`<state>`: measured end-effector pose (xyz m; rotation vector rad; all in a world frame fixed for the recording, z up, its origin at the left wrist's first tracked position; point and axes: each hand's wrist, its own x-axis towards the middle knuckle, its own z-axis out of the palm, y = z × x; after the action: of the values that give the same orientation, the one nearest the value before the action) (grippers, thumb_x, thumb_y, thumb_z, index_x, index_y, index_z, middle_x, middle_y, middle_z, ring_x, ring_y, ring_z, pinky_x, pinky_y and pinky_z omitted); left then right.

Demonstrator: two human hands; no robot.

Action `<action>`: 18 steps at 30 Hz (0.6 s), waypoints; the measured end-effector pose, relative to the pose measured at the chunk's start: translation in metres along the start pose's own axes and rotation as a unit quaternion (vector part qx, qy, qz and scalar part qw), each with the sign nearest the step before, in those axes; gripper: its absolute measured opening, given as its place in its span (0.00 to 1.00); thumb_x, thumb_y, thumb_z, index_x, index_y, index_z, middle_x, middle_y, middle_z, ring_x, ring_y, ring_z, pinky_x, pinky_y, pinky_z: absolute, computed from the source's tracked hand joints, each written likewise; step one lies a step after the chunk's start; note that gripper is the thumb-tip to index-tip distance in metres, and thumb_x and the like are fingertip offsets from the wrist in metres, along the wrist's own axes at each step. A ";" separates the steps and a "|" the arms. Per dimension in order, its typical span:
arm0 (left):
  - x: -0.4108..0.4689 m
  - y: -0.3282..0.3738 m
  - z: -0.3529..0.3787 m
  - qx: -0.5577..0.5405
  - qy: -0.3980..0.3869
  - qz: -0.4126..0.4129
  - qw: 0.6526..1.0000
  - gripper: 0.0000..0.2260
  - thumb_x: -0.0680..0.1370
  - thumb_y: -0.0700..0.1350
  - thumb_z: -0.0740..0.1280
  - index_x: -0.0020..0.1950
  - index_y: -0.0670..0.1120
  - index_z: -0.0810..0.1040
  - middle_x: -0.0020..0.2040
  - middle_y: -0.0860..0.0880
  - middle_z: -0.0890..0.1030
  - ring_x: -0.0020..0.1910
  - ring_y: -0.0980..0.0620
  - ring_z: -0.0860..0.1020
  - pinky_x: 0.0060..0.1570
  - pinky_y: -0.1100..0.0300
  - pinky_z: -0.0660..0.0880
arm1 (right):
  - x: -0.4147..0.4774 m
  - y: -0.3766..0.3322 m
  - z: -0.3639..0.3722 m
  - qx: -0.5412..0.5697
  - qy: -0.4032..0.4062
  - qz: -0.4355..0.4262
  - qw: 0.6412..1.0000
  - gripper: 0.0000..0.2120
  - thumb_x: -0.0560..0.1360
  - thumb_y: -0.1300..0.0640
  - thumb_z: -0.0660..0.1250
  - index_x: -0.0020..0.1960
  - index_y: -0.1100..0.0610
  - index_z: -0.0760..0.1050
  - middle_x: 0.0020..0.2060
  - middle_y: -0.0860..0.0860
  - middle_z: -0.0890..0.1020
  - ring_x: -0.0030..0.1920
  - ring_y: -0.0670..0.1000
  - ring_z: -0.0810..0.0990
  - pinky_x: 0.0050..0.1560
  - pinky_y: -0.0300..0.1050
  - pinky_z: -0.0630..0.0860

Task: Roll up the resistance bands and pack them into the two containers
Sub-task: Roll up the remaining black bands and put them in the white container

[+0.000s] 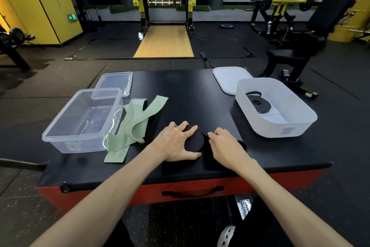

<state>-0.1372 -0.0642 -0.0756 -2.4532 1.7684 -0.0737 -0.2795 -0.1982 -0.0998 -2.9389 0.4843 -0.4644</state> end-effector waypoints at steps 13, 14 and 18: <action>-0.002 0.037 0.001 -0.056 0.022 -0.191 0.980 0.44 0.69 0.75 0.52 0.77 0.50 0.53 0.72 0.45 0.63 0.58 0.40 0.67 0.57 0.50 0.66 | 0.001 -0.008 -0.005 0.024 -0.007 0.047 0.999 0.11 0.79 0.58 0.57 0.42 0.60 0.74 0.38 0.52 0.71 0.41 0.56 0.73 0.40 0.48 0.71; -0.003 0.036 0.000 -0.053 0.017 -0.184 0.981 0.45 0.69 0.75 0.52 0.78 0.50 0.51 0.73 0.44 0.61 0.60 0.39 0.67 0.58 0.49 0.66 | 0.001 -0.007 -0.004 0.026 -0.005 0.052 0.998 0.12 0.79 0.58 0.57 0.42 0.60 0.74 0.37 0.52 0.70 0.40 0.56 0.73 0.38 0.47 0.69; -0.002 0.018 -0.005 -0.075 -0.048 -0.090 0.992 0.48 0.69 0.74 0.57 0.79 0.49 0.44 0.77 0.44 0.51 0.70 0.38 0.59 0.67 0.48 0.62 | 0.001 -0.007 -0.004 0.013 -0.004 0.056 0.998 0.13 0.80 0.57 0.56 0.42 0.61 0.74 0.38 0.54 0.72 0.40 0.56 0.72 0.36 0.45 0.63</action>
<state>-0.1554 -0.0677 -0.0728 -2.6653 1.5648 0.1646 -0.2775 -0.1921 -0.0947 -2.8697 0.6322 -0.4424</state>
